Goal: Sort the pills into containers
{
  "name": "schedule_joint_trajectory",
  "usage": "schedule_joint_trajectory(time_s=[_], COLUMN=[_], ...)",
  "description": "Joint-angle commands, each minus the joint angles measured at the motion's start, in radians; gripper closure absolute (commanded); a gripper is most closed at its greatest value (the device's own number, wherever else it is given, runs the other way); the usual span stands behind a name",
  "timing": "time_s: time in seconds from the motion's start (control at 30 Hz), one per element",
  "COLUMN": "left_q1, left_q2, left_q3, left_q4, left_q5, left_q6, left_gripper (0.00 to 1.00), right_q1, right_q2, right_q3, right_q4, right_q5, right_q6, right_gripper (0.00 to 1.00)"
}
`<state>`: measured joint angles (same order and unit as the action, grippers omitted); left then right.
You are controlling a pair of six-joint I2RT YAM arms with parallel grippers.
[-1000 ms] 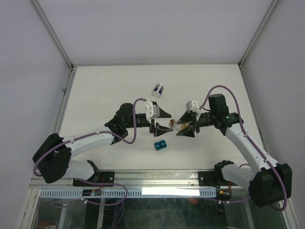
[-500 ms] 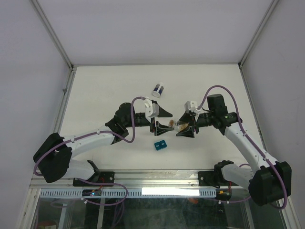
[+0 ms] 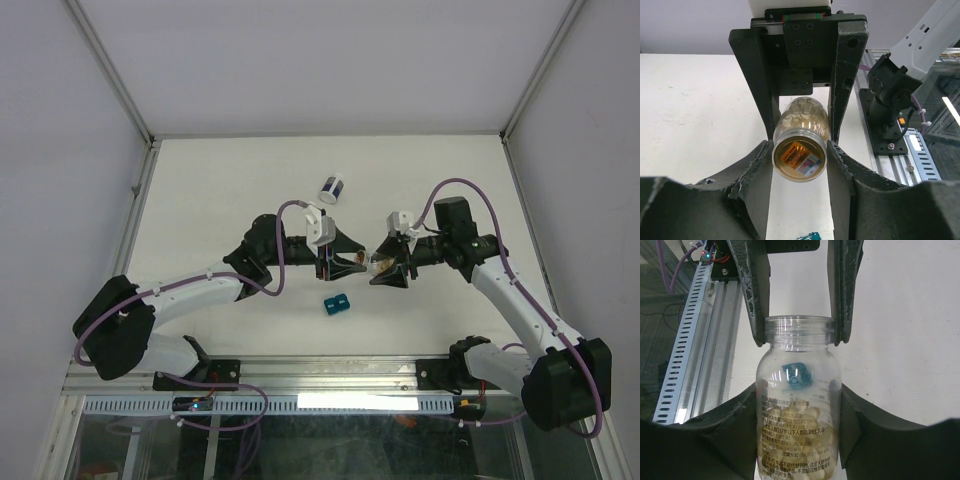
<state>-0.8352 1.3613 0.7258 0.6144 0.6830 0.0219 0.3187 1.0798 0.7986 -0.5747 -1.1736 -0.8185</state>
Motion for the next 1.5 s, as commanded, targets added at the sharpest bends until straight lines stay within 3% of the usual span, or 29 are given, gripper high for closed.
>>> schedule_joint_trajectory(time_s=[0.0, 0.13, 0.3, 0.4, 0.57, 0.77, 0.8, 0.87, 0.97, 1.03, 1.23, 1.47], left_q1=[0.014, 0.012, 0.011, -0.012, -0.068, -0.071, -0.071, -0.071, -0.071, -0.070, -0.052, -0.040], left_q2=[0.004, -0.002, -0.048, -0.076, -0.098, -0.122, -0.127, -0.140, -0.171, -0.199, -0.313, -0.303], left_q3=[0.041, 0.040, -0.011, -0.003, 0.071, 0.083, 0.081, 0.072, 0.055, 0.028, -0.110, -0.198], left_q4=[0.032, 0.037, 0.057, -0.039, -0.223, -0.266, -0.272, -0.272, -0.258, -0.220, -0.013, 0.029], left_q5=[0.021, -0.011, -0.199, -0.330, -0.484, -0.523, -0.536, -0.554, -0.587, -0.587, -0.343, -0.044], left_q6=[-0.044, -0.214, -0.558, -0.718, -0.769, -0.721, -0.713, -0.678, -0.587, -0.498, -0.210, 0.190], left_gripper=[0.83, 1.00, 1.00, 1.00, 1.00, 1.00, 0.96, 0.76, 0.27, 0.04, 0.01, 0.01], right_q1=[0.006, 0.005, 0.005, 0.005, 0.005, -0.001, -0.002, -0.003, -0.003, -0.004, -0.003, -0.001], right_q2=[-0.004, -0.004, 0.001, 0.004, 0.007, 0.006, 0.006, 0.007, 0.007, 0.009, 0.011, 0.014], right_q3=[0.051, 0.051, 0.050, 0.050, 0.050, 0.050, 0.050, 0.050, 0.046, 0.044, 0.045, 0.043], right_q4=[0.014, 0.021, 0.049, 0.059, 0.067, 0.075, 0.075, 0.075, 0.076, 0.074, 0.053, 0.025], right_q5=[-0.027, -0.022, -0.002, 0.007, 0.011, 0.010, 0.007, 0.002, -0.005, -0.012, -0.021, -0.046], right_q6=[-0.015, -0.001, 0.033, 0.048, 0.064, 0.078, 0.080, 0.081, 0.078, 0.074, 0.042, -0.001], right_gripper=[1.00, 1.00, 1.00, 1.00, 1.00, 1.00, 1.00, 1.00, 1.00, 1.00, 1.00, 1.00])
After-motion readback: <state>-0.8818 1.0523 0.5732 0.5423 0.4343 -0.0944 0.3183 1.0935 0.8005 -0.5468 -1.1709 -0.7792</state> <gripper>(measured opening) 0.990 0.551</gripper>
